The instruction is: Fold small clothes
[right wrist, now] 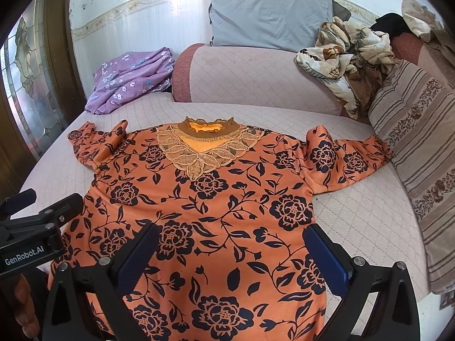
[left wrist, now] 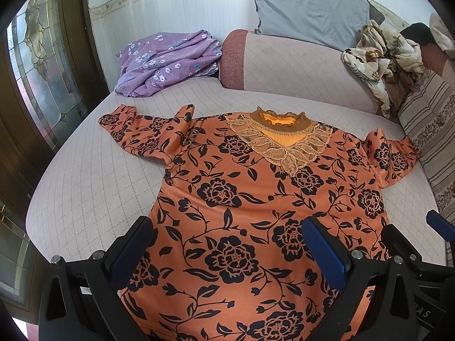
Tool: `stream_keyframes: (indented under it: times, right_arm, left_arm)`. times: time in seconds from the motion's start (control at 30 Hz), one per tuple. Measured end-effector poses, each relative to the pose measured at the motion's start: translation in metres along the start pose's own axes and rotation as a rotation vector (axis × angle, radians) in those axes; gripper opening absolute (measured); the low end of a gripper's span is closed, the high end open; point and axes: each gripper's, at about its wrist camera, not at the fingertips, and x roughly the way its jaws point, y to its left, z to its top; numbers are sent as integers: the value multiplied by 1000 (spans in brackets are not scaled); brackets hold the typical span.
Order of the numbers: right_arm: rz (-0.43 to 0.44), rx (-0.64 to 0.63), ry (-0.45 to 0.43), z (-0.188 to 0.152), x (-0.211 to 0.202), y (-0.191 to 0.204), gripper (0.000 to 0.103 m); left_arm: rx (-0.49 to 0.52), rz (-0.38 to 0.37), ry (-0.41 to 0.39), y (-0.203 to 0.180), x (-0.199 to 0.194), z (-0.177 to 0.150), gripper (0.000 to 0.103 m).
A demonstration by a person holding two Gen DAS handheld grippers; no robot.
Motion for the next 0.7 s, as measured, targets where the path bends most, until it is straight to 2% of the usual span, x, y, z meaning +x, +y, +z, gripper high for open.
stream_keyframes:
  times: [0.7]
  right_arm:
    - [4, -5, 2, 3, 3, 3, 103]
  left_arm:
    - [2, 0, 1, 0, 2, 2, 103]
